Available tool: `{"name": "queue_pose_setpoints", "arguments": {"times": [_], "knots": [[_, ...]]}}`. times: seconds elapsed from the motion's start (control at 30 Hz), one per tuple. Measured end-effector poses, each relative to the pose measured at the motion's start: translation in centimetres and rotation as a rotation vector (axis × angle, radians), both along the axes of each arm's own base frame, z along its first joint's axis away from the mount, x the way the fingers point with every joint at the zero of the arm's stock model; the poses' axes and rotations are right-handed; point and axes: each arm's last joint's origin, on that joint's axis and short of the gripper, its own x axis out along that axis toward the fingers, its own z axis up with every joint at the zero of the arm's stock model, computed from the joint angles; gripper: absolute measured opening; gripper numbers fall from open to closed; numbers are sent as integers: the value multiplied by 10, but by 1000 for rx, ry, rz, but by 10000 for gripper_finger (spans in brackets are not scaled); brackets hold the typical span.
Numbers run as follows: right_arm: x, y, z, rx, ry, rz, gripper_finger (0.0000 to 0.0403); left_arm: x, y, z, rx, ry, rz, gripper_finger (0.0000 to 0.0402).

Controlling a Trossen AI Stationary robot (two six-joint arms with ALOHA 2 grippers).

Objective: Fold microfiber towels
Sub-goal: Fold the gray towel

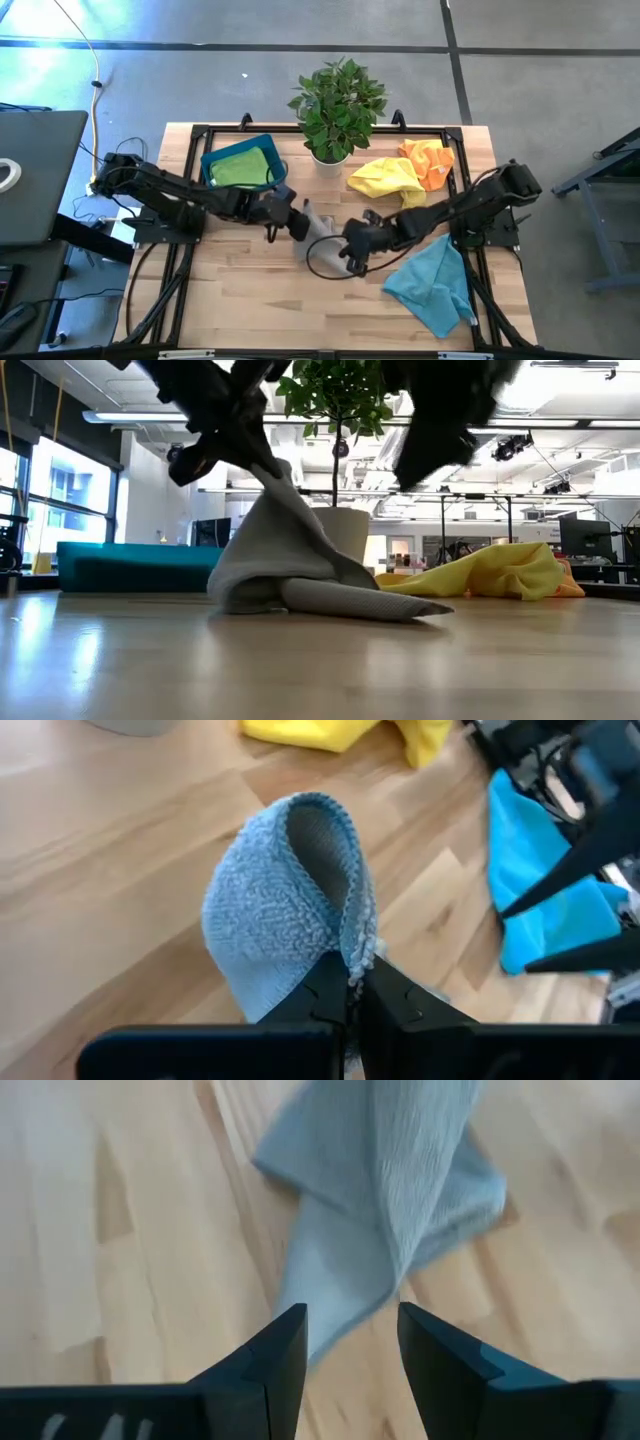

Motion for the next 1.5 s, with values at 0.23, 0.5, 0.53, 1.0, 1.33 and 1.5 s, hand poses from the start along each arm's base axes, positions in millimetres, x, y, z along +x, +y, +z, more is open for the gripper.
{"name": "queue_pose_setpoints", "arguments": {"times": [0.23,0.5,0.53,1.0,1.33,1.5], "knots": [[-14,1,-49,112,-129,-101,148,-1,5,-1,-15,9,2,1],[-30,-4,-79,221,-280,-136,149,5,2,6,-52,-82,-43,1],[-31,-5,-80,207,-283,-128,149,6,2,9,-53,-107,-57,1],[-31,-8,-80,6,-324,-61,149,17,2,27,-30,-314,-89,1],[-26,-7,-98,-30,-296,-55,149,18,6,40,-7,-418,-85,1],[-24,-6,-109,-25,-279,-73,149,15,6,44,-1,-430,-89,1]]}}
